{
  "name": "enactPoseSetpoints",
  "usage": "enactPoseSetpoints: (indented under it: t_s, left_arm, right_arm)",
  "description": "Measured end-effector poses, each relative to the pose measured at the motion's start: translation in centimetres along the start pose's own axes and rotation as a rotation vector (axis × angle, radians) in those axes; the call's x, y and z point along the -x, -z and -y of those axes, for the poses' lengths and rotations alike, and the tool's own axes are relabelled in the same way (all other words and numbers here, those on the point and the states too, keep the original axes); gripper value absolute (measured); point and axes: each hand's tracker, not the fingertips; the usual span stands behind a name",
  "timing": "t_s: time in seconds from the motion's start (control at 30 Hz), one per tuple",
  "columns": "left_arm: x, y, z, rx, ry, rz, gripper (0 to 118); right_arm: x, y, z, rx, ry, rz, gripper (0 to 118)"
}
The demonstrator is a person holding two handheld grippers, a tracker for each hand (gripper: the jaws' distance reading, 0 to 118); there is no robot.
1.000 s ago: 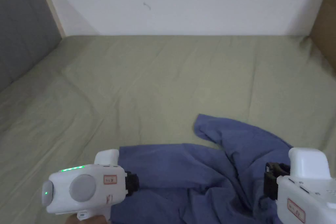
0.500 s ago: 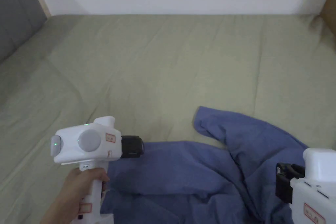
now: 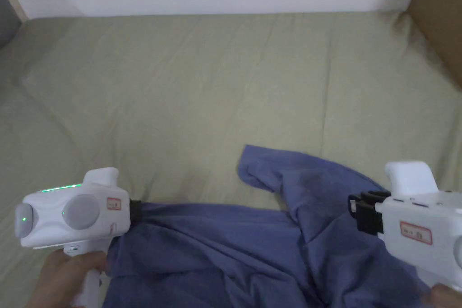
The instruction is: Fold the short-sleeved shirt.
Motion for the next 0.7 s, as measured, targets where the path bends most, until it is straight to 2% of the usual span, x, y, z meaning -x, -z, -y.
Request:
enactPoseSetpoints:
  t_s: [0.03,0.07,0.1,0.17,0.2,0.27,0.33,0.37,0.47,0.53,0.57,0.6,0.63,0.67,0.7]
  left_arm:
    - [0.1,-0.3,-0.1,-0.002,-0.005,0.006,1]
    - [0.1,-0.7,-0.1,-0.010,-0.007,0.010,1]
    - [0.1,-1.3,0.0,-0.019,-0.010,0.013,1]
    - [-0.1,-2.0,0.0,-0.023,-0.005,0.017,1]
    - [-0.2,-2.3,0.1,-0.033,0.007,0.019,1]
    - [-0.4,-2.8,0.1,-0.038,0.029,0.015,1]
    - [-0.5,-3.1,0.2,-0.044,0.033,0.017,1]
    - [-0.4,-3.1,0.2,-0.048,0.029,0.018,1]
    - [-0.4,-3.3,0.2,-0.053,0.025,0.024,1]
    - [-0.3,-3.1,0.1,-0.050,0.030,0.021,1]
    - [-0.3,-3.2,0.1,-0.051,0.032,0.019,1]
    - [-0.4,-3.5,0.2,-0.053,0.032,0.017,1]
    - [-0.4,-3.7,0.2,-0.059,0.030,0.018,1]
    - [-0.4,-3.9,0.2,-0.065,0.028,0.020,1]
    - [-0.4,-4.2,0.2,-0.070,0.023,0.021,1]
  right_arm:
    - [-0.5,1.1,-1.0,0.001,-0.028,-0.017,0]
    - [-1.1,2.5,-2.0,0.040,-0.079,-0.021,6]
    - [-1.5,3.9,-3.1,0.094,-0.129,-0.010,27]
    - [-2.3,6.8,-4.8,0.180,-0.198,0.001,95]
    - [-2.8,8.1,-5.2,0.173,-0.194,0.001,102]
    - [-3.9,10.3,-6.2,0.173,-0.160,-0.001,97]
    - [-4.8,12.6,-6.9,0.254,-0.098,0.052,98]
    - [-4.8,13.4,-7.0,0.260,-0.099,0.097,98]
    - [-4.8,15.2,-6.5,0.331,-0.171,0.036,95]
    - [-4.7,15.1,-6.8,0.321,-0.170,0.059,91]
    - [-4.6,14.7,-7.5,0.352,-0.153,0.060,69]
    - [-4.3,14.0,-7.9,0.346,-0.160,0.061,41]
    - [-4.0,13.5,-8.0,0.325,-0.185,0.078,0]
    - [-4.1,13.1,-8.1,0.296,-0.200,0.096,0]
    - [-4.1,13.0,-7.7,0.300,-0.173,0.114,0]
